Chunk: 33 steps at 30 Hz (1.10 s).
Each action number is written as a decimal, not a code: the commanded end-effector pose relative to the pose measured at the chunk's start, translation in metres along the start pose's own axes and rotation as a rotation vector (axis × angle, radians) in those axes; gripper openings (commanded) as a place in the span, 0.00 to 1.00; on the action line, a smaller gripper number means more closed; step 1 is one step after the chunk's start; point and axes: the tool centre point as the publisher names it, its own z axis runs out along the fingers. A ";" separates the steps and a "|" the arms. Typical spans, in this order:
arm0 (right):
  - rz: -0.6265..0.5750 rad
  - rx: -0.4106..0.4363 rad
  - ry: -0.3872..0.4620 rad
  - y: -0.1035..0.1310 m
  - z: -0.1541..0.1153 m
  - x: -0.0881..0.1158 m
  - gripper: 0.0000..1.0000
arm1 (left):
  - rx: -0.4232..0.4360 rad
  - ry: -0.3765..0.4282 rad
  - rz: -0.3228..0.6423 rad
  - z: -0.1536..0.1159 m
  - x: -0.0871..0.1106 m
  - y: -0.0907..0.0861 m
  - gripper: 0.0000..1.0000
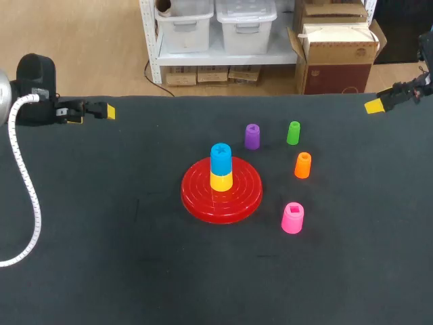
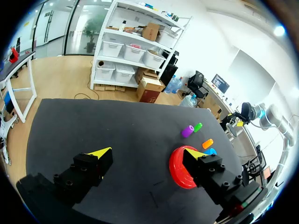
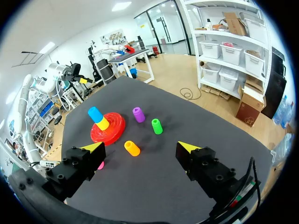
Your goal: Pick up and stack the cylinders on the red base in this order: pink,purple,orange,green
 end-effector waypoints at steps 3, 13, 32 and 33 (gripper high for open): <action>-0.001 0.002 -0.002 0.001 0.000 0.001 1.00 | -0.012 0.009 -0.002 0.001 -0.002 -0.002 1.00; -0.001 0.002 -0.002 0.001 0.000 0.001 1.00 | -0.012 0.009 -0.002 0.001 -0.002 -0.002 1.00; -0.001 0.002 -0.002 0.001 0.000 0.001 1.00 | 0.244 0.021 0.410 -0.009 0.012 -0.021 1.00; -0.001 0.002 -0.002 0.001 0.000 0.001 1.00 | 0.298 0.006 0.515 -0.013 0.015 -0.026 1.00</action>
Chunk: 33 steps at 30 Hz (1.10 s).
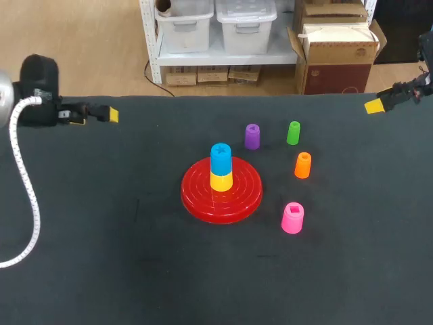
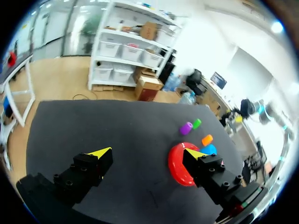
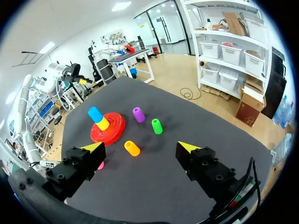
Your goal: Pick up and stack the cylinders on the red base in this order: pink,purple,orange,green
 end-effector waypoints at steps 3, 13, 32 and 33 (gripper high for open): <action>-0.001 0.002 -0.002 0.001 0.000 0.001 1.00 | 0.488 -0.076 0.647 -0.022 0.015 -0.021 1.00; -0.001 0.002 -0.002 0.001 0.000 0.001 1.00 | 0.766 -0.001 1.049 -0.009 0.049 -0.026 1.00; -0.001 0.002 -0.002 0.001 0.000 0.001 1.00 | 0.827 -0.085 1.020 -0.014 0.044 -0.064 1.00; -0.001 0.002 -0.002 0.001 0.000 0.001 1.00 | 0.816 -0.083 1.015 -0.014 0.045 -0.064 1.00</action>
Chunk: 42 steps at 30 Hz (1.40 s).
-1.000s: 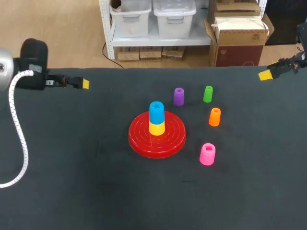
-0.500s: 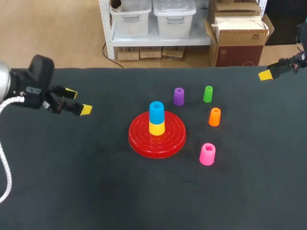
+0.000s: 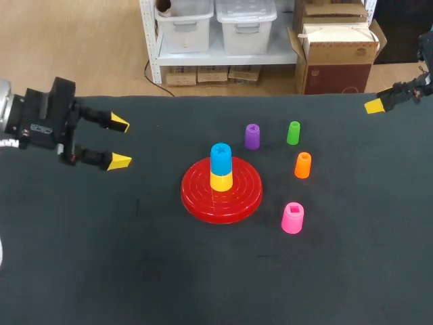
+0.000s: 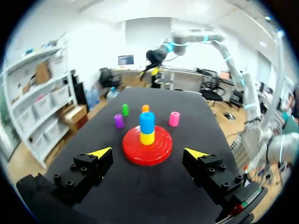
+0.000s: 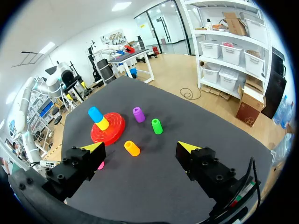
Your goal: Pick up and stack the cylinders on the red base in this order: pink,purple,orange,green
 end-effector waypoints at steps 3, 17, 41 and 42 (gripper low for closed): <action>-0.001 0.002 -0.002 0.001 0.000 0.001 1.00 | 0.206 -0.072 0.135 -0.002 0.010 0.005 1.00; -0.001 0.002 -0.002 0.001 0.000 0.001 1.00 | 0.092 0.059 0.055 0.008 0.043 0.023 1.00; -0.001 0.002 -0.002 0.001 0.000 0.001 1.00 | 0.028 0.063 -0.001 0.007 0.041 0.027 1.00; -0.001 0.002 -0.002 0.001 0.000 0.001 1.00 | 0.028 0.063 -0.001 0.007 0.041 0.027 1.00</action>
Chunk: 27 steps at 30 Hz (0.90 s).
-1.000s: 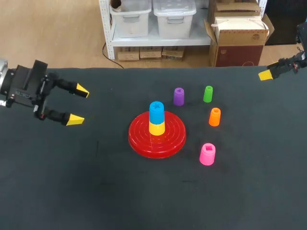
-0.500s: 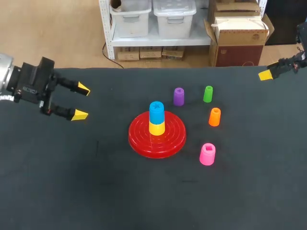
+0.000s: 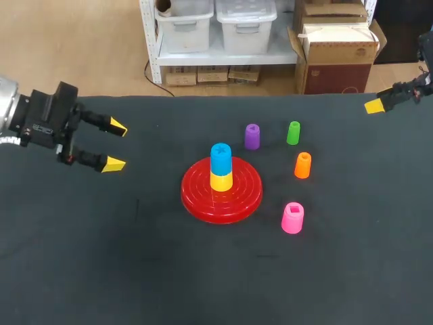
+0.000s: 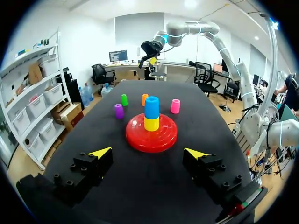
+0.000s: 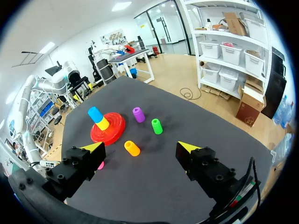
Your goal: Pick up and stack the cylinders on the red base in this order: pink,purple,orange,green
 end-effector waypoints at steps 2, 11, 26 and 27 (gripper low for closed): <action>-0.001 0.002 -0.002 0.001 0.000 0.001 1.00 | -0.002 -0.002 0.002 0.000 0.001 0.000 1.00; -0.001 0.002 -0.002 0.001 0.000 0.001 1.00 | -0.002 -0.002 0.002 0.000 0.001 0.000 1.00; -0.347 -0.091 0.439 0.088 0.042 0.023 1.00 | -0.002 -0.002 0.002 0.000 0.001 0.000 1.00; -0.393 -0.089 0.477 0.099 0.045 0.028 1.00 | -0.002 -0.002 0.002 0.000 0.001 0.000 1.00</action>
